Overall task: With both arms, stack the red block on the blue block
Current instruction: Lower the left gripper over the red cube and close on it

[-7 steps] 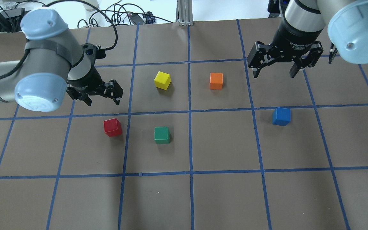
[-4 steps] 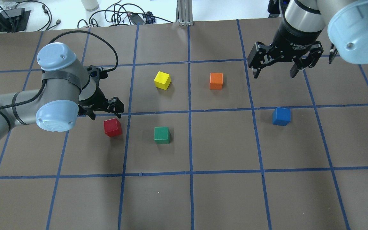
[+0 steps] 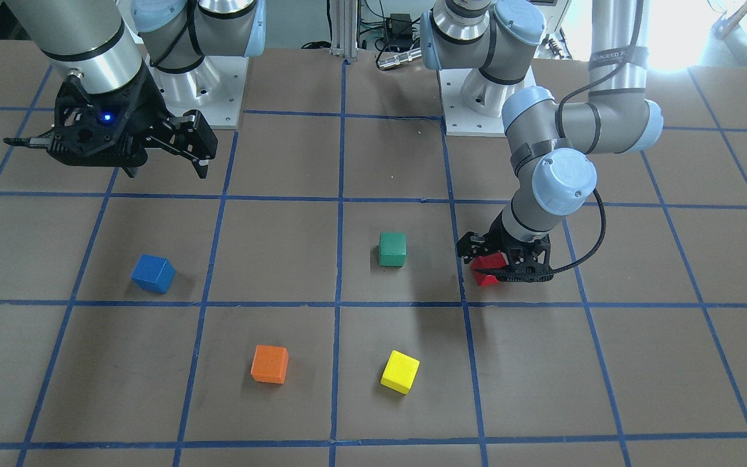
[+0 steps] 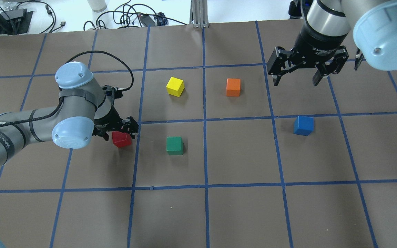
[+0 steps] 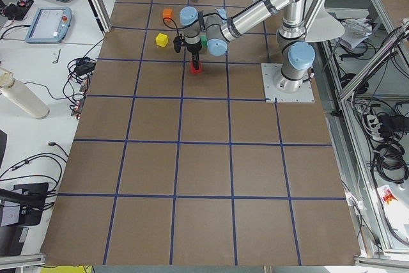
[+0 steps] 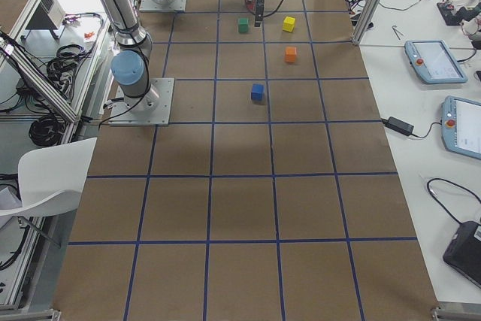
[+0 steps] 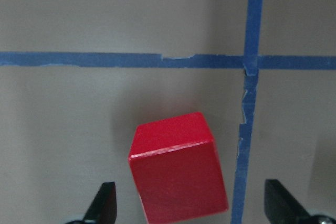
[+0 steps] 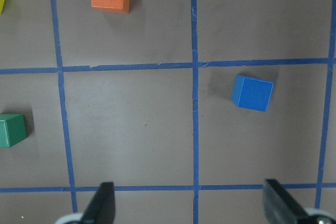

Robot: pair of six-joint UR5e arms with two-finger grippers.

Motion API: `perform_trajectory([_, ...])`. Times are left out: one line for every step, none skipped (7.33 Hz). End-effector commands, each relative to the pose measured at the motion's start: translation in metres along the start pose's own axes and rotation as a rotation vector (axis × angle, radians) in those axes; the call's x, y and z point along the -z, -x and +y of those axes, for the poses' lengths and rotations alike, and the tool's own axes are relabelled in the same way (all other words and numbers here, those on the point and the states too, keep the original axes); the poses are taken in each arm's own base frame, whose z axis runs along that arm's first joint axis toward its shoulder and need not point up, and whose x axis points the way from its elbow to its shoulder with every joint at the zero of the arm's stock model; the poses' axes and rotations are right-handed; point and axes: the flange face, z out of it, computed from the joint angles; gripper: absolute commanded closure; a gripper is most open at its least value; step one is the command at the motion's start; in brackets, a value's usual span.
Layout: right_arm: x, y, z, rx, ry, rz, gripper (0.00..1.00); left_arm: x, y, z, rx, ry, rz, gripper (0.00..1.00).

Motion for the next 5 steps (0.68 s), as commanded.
perform_trajectory([0.000, 0.000, 0.001, 0.001, 0.001, 0.000, 0.00, -0.011, 0.000, 0.000, 0.004, -0.023, -0.003, 0.24])
perform_trajectory([0.000, -0.001, 0.001, -0.001, 0.001, 0.000, 0.00, -0.009, 0.001, -0.002, -0.003, -0.027, -0.014, 0.57])
perform_trajectory([0.000, -0.001, 0.001, -0.001, 0.001, 0.000, 0.00, -0.008, 0.005, -0.002, -0.004, -0.026, -0.062, 0.71])
perform_trajectory([0.000, 0.000, 0.001, 0.001, -0.001, 0.000, 0.00, -0.002, 0.005, -0.005, -0.008, -0.040, -0.077, 0.76])
perform_trajectory([0.001, 0.000, 0.000, -0.001, -0.002, 0.000, 0.00, 0.023, 0.000, -0.012, -0.018, -0.083, -0.082, 0.85])
